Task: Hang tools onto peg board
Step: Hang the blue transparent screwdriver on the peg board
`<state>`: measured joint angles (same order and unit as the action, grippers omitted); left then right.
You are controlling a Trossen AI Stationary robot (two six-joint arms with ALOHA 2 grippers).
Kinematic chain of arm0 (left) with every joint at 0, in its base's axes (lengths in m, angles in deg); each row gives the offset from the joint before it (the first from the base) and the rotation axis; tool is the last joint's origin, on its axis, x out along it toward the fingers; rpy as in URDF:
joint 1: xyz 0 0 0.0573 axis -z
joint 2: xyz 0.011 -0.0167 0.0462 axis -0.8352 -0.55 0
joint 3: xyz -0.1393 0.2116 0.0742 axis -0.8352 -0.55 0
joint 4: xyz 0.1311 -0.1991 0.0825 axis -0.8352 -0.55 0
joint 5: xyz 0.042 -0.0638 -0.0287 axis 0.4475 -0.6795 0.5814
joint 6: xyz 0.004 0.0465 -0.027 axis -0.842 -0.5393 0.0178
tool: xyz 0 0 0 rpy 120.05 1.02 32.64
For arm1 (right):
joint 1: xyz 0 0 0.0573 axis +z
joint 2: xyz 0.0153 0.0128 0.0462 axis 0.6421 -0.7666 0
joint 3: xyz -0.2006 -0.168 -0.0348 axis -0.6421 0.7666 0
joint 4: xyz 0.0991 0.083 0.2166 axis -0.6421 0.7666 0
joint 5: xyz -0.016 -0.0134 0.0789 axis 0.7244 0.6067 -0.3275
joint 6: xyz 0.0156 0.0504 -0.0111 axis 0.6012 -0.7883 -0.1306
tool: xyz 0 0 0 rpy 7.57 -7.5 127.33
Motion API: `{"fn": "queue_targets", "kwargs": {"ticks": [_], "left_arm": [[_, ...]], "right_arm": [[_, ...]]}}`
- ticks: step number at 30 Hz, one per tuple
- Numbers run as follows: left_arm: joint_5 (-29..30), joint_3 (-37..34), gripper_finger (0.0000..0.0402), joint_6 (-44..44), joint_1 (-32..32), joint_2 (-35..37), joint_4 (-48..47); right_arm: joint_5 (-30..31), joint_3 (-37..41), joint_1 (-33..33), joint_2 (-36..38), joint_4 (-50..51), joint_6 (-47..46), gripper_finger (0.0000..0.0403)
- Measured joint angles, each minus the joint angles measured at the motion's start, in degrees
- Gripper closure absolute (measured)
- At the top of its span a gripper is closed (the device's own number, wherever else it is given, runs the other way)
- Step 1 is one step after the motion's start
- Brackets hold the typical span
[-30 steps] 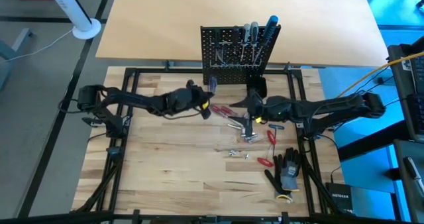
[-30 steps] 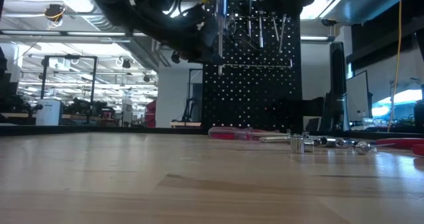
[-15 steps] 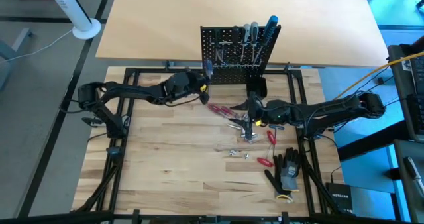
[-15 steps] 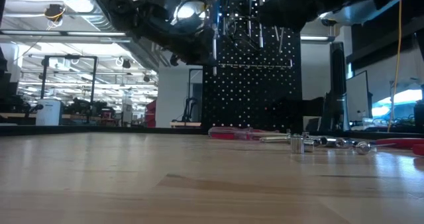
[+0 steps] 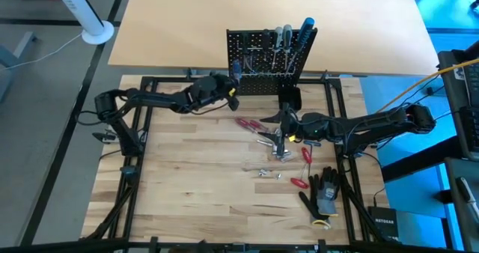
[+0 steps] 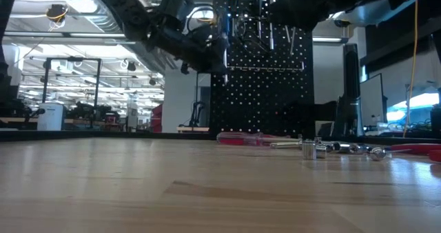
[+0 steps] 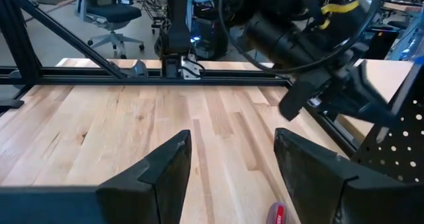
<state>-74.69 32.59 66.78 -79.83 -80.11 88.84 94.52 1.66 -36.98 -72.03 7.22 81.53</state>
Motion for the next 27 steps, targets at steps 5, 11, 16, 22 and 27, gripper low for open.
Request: {"fn": "queue_targets", "kwargs": {"ticks": [5,11,16,22,27], "left_arm": [[-2.1,3.59,0.0401,-0.15,-0.28,-3.36,-0.08],[-2.74,3.97,0.0401,-0.05,-0.26,-4.33,-0.49],[-3.58,4.0,0.0401,0.42,-0.07,-4.33,-1.44],[-3.83,4.0,0.0401,0.99,0.09,-4.42,0.12],[-3.59,4.0,0.0401,1.42,-0.61,-6.16,2.3]], "right_arm": [[-0.01,0.0,0.0,0.0,-0.3,0.02,0.0184],[-0.02,0.0,0.02,0.0,0.93,-0.45,0.0184],[-0.03,0.0,0.02,-0.02,1.79,-0.6,0.0184],[-0.02,0.0,0.07,-0.02,1.34,-0.61,0.0185],[-0.04,0.0,0.07,-0.02,0.51,-0.61,0.0185]]}}
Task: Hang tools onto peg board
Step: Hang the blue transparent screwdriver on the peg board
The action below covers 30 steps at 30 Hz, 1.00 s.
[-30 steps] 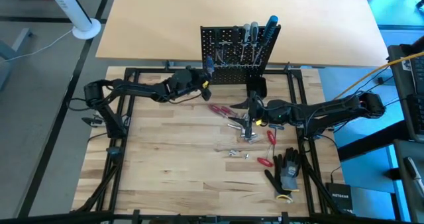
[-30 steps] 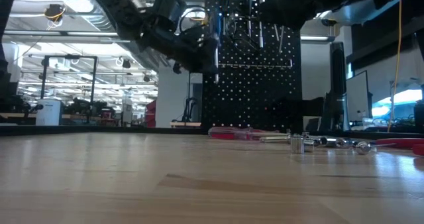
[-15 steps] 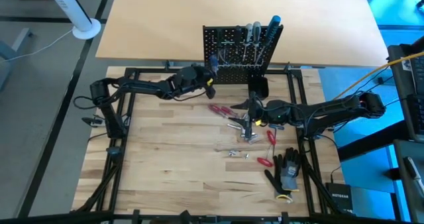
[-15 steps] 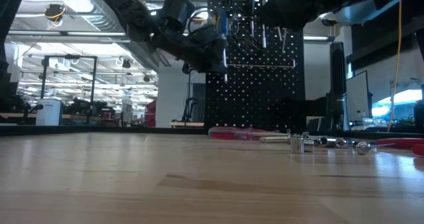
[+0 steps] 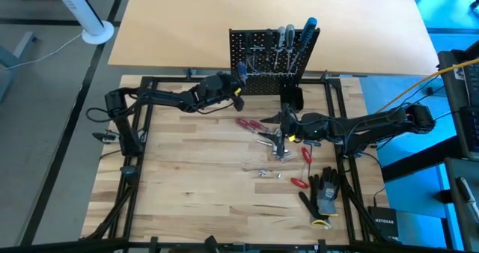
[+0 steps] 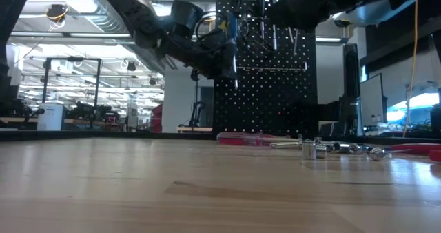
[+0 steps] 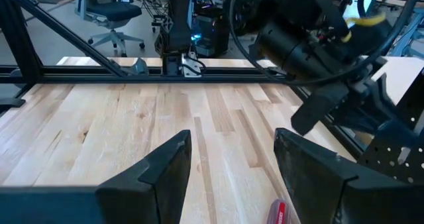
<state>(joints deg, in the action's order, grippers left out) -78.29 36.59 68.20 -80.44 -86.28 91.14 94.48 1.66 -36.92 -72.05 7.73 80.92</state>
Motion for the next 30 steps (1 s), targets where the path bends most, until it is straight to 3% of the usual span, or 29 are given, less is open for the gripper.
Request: {"fn": "queue_targets", "kwargs": {"ticks": [15,30], "left_arm": [[0.04,1.43,0.0401,-0.66,-1.9,-1.99,1.68],[0.38,4.35,0.0399,0.21,-2.61,-2.78,-4.59]], "right_arm": [[0.04,0.0,-0.07,-0.55,-0.23,0.0,0.0185],[0.02,0.0,-0.04,-0.55,-0.05,-0.68,0.0185]]}}
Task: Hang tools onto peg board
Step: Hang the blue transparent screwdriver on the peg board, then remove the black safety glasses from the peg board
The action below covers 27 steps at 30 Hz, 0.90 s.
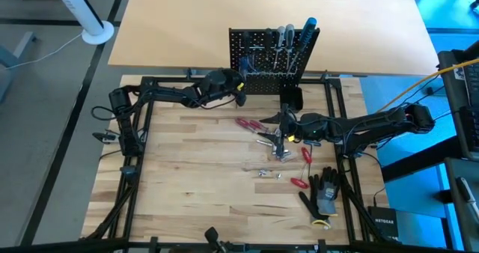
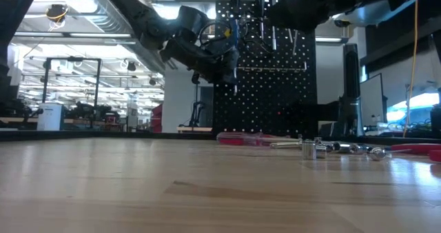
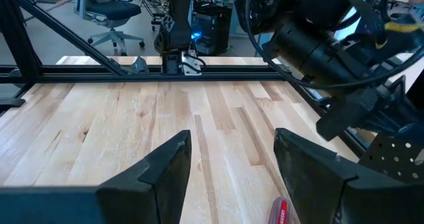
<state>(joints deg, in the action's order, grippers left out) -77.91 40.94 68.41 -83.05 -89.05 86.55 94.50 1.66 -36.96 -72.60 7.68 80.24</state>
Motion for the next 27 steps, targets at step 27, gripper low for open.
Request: {"fn": "queue_targets", "kwargs": {"ticks": [27], "left_arm": [[-0.25,0.0,0.0324,0.36,-0.45,-1.85,-2.32]], "right_arm": [[-0.04,0.0,0.0,0.02,1.3,-0.17,0.0185]]}}
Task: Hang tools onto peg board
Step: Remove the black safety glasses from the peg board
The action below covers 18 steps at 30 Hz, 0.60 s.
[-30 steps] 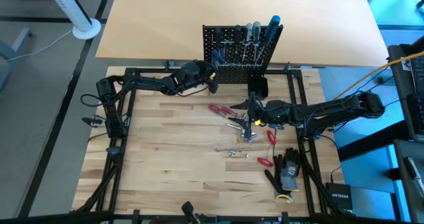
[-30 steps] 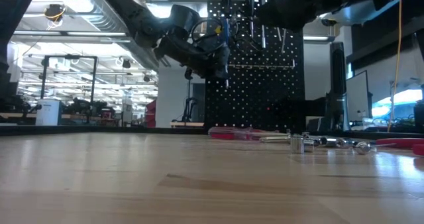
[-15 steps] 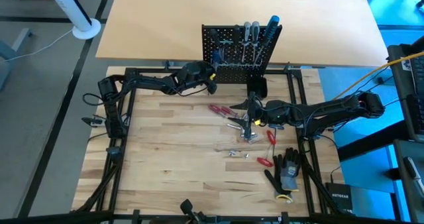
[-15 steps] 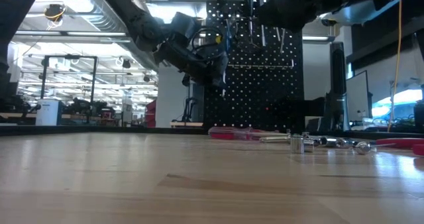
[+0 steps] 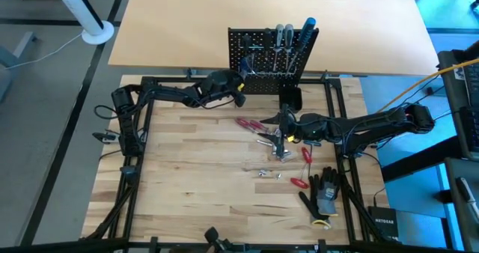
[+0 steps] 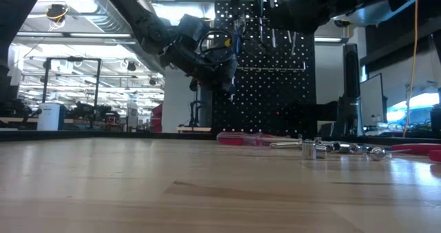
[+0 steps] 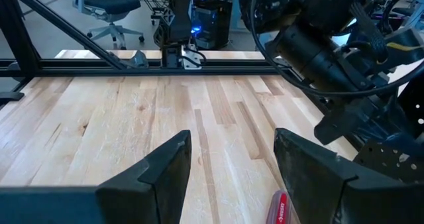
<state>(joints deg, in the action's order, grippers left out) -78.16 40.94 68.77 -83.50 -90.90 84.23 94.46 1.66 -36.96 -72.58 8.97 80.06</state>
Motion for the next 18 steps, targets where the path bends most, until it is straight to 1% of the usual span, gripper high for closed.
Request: {"fn": "queue_targets", "kwargs": {"ticks": [6,9,13,18], "left_arm": [[-0.11,-0.02,0.0275,-1.91,1.06,2.07,-1.19],[-0.13,-0.02,0.0258,-2.5,1.41,4.55,-4.06],[-0.13,-0.02,0.0245,-3.69,1.41,8.75,-8.65],[-0.13,-0.02,0.0242,-5.1,1.63,13.79,-16.35]], "right_arm": [[-0.02,0.0,0.0,0.0,-0.02,0.0,0.0185],[-0.02,0.02,0.0,0.0,0.04,0.0,0.0185],[-0.02,0.02,0.04,0.0,0.03,0.01,0.0185],[-0.02,0.02,0.04,0.0,-0.04,0.02,0.0185]]}}
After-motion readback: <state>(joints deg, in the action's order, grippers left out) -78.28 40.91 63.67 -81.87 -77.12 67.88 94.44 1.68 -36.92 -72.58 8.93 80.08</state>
